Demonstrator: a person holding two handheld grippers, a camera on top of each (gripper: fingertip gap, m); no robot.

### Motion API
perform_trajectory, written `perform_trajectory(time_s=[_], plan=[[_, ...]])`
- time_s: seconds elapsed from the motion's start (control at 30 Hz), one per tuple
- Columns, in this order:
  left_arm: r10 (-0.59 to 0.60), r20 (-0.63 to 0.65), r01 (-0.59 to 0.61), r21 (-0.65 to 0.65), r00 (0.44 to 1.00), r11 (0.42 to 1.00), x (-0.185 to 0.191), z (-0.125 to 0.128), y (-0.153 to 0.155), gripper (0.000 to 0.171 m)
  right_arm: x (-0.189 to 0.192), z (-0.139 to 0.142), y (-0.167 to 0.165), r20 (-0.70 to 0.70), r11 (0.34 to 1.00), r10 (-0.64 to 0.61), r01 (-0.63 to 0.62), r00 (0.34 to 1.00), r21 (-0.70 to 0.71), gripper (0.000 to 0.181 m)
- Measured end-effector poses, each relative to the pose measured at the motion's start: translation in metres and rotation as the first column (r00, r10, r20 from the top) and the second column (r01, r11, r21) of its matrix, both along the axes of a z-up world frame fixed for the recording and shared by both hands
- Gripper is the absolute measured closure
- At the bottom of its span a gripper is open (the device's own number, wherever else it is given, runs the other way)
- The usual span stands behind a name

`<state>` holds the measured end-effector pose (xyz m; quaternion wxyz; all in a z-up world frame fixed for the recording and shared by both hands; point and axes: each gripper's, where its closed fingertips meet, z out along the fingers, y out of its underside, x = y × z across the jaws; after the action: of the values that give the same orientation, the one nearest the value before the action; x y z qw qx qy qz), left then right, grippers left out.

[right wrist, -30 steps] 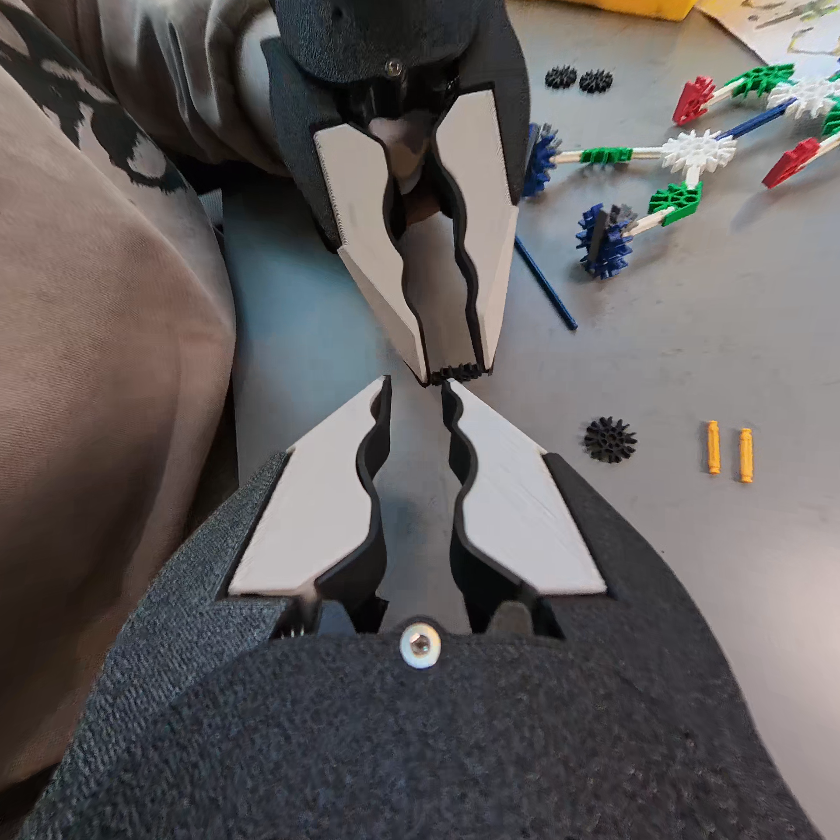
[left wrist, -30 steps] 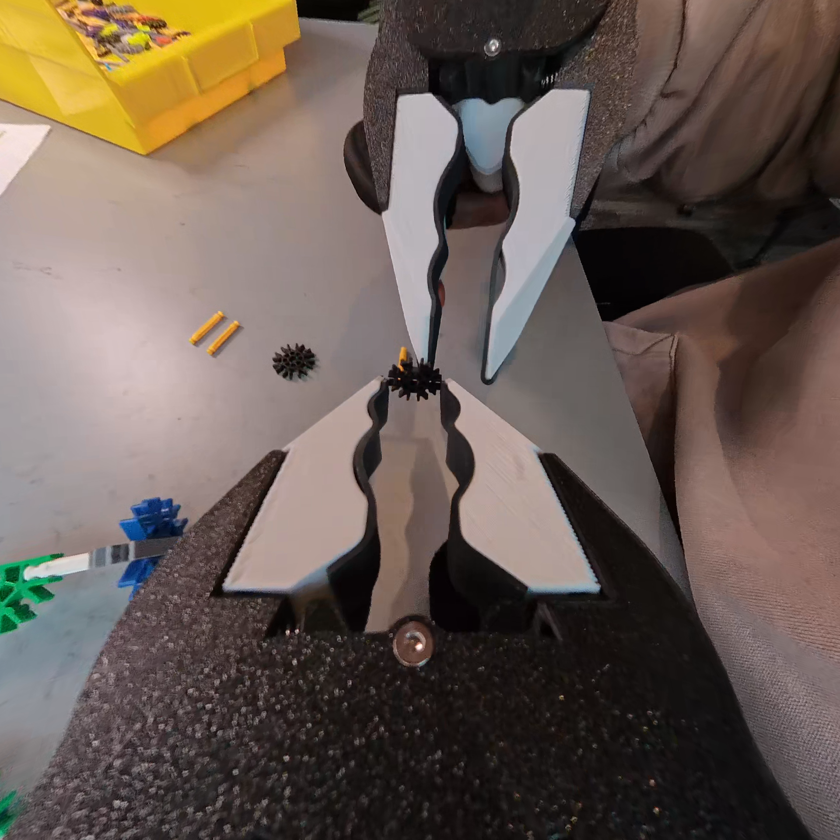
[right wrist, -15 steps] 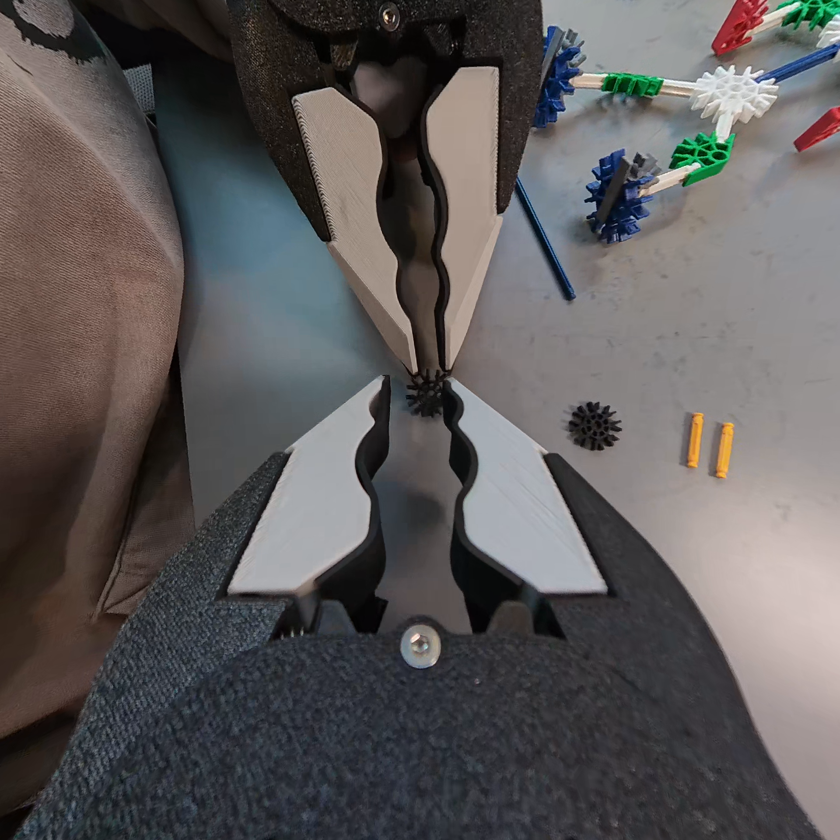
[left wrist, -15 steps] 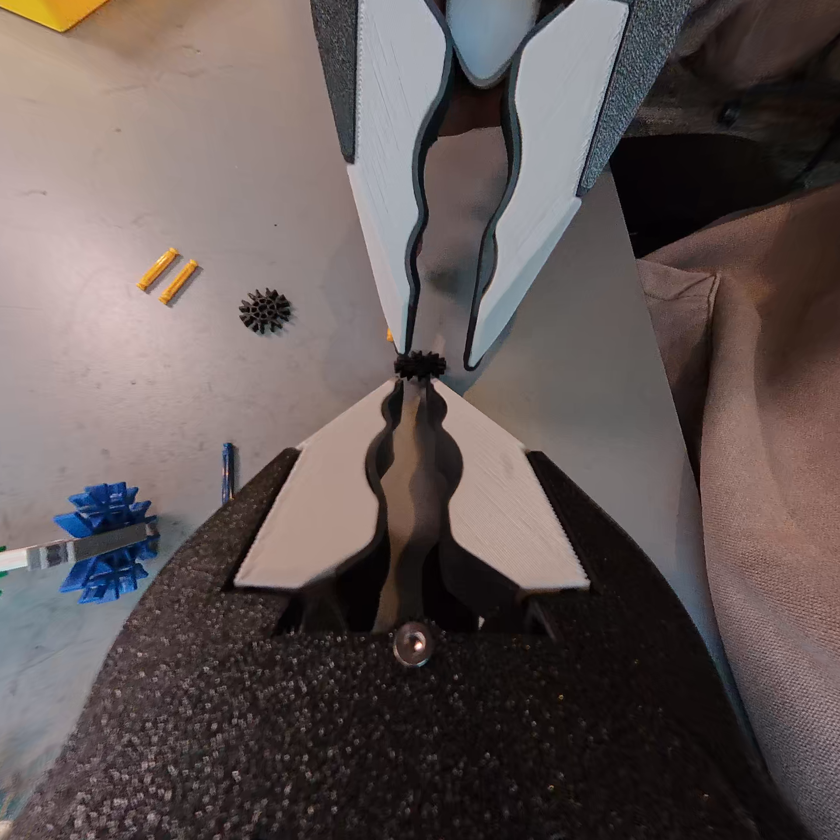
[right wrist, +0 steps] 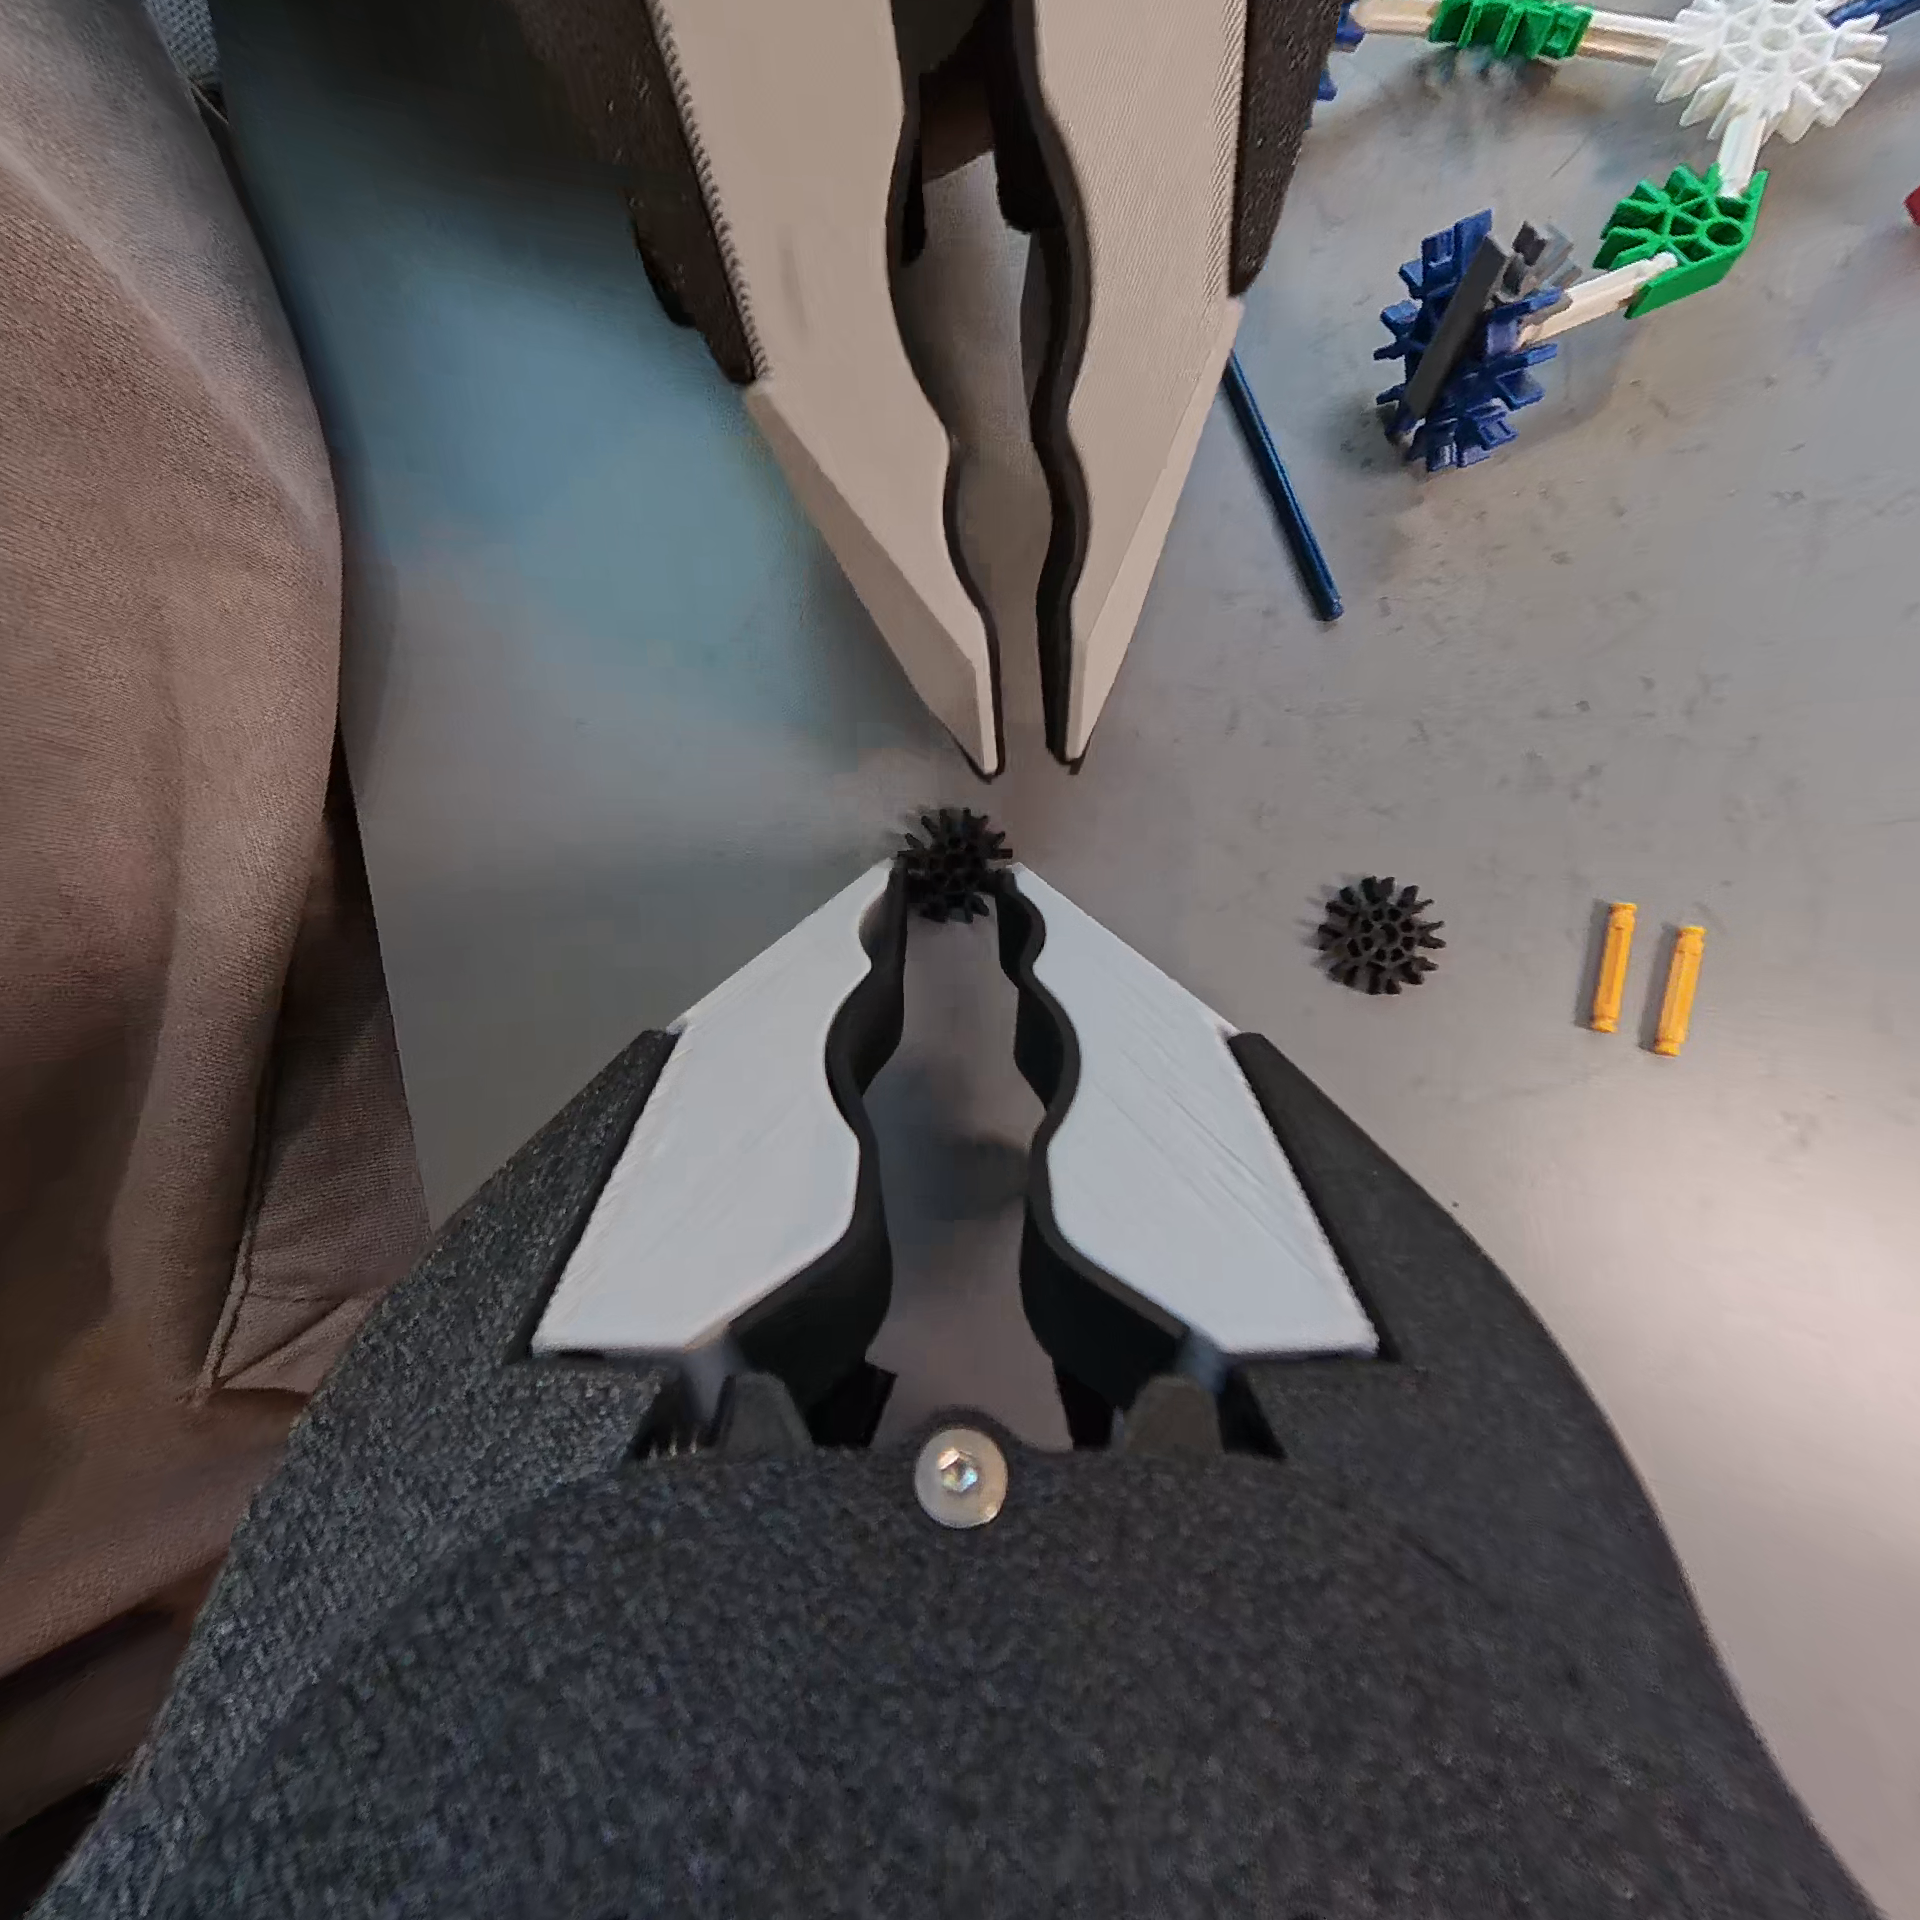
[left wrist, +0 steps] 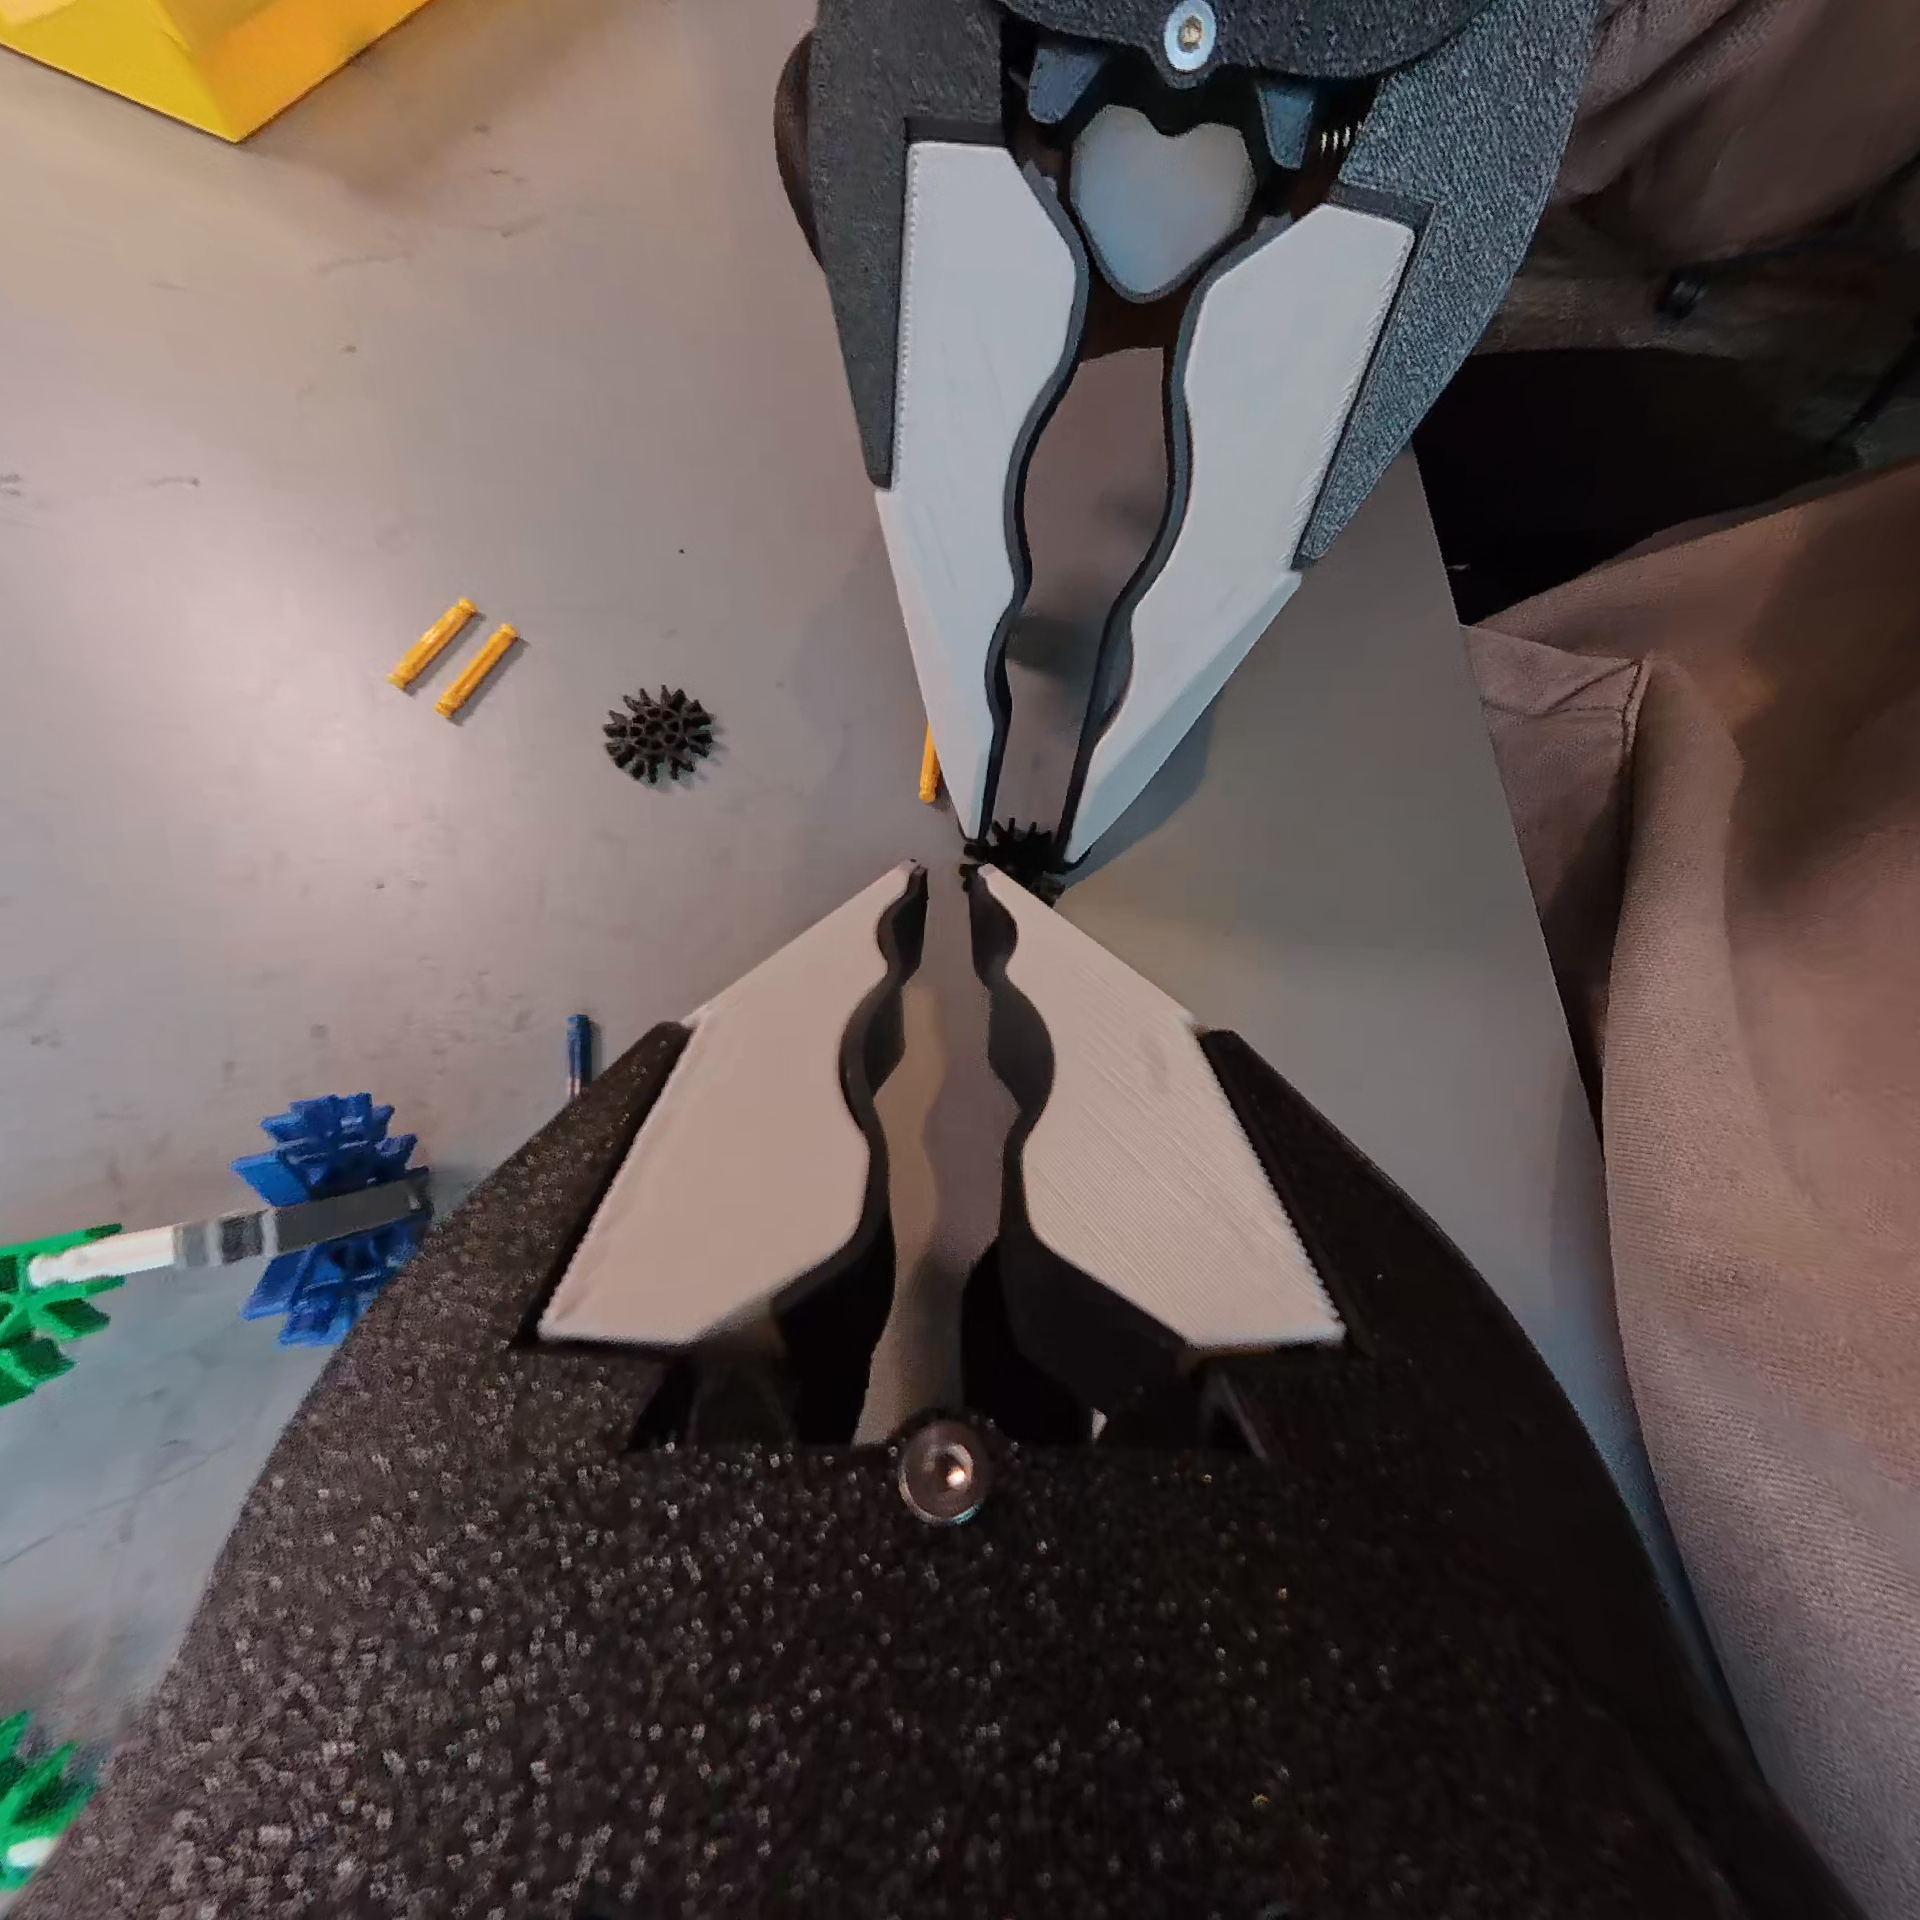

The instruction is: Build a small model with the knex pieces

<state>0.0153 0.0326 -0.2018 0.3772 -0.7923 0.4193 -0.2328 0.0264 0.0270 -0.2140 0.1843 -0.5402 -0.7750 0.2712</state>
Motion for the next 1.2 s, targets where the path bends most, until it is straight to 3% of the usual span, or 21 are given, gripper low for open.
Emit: perform_trajectory(time_s=[0.13, 0.33, 0.5, 0.63, 0.77, 0.87, 1.07, 1.2], plan=[[0.041, 0.023, -0.041, 0.029, 0.999, 0.999, -0.018, 0.012, 0.006, 0.163, -0.002, 0.002, 0.000, 0.001, 1.000, -0.006, 0.006, 1.000, 0.010, 0.154], [0.026, 0.053, -0.025, -0.018, 0.998, 1.000, -0.024, 0.011, 0.004, 0.159, -0.005, -0.005, -0.002, 0.046, 1.000, 0.001, -0.001, 0.999, -0.008, 0.160], [-0.091, 0.220, 0.095, -0.006, 0.971, 0.995, -0.009, 0.033, -0.011, 0.148, -0.021, 0.027, -0.001, -0.148, 0.975, -0.122, 0.091, 0.981, -0.205, 0.160], [-0.093, 0.354, 0.061, 0.101, 0.931, 0.993, -0.012, 0.067, -0.007, 0.145, -0.027, 0.076, 0.003, -0.328, 0.851, -0.296, 0.092, 0.897, -0.518, 0.160], [-0.082, 0.356, -0.018, 0.269, 0.931, 0.963, -0.013, 0.090, -0.003, 0.145, -0.027, 0.103, 0.011, -0.334, 0.616, -0.485, 0.044, 0.808, -0.787, 0.160], [-0.046, 0.333, -0.063, 0.310, 0.942, 0.949, -0.011, 0.092, 0.001, 0.145, -0.028, 0.110, 0.004, -0.308, 0.478, -0.524, -0.024, 0.794, -0.878, 0.161], [-0.043, 0.303, -0.067, 0.344, 0.952, 0.937, -0.006, 0.092, -0.001, 0.151, -0.033, 0.110, 0.003, -0.298, 0.408, -0.573, -0.049, 0.763, -0.912, 0.176], [-0.058, 0.252, -0.030, 0.332, 0.966, 0.943, -0.005, 0.083, -0.004, 0.155, -0.032, 0.099, -0.001, -0.295, 0.498, -0.534, 0.013, 0.792, -0.867, 0.175]])
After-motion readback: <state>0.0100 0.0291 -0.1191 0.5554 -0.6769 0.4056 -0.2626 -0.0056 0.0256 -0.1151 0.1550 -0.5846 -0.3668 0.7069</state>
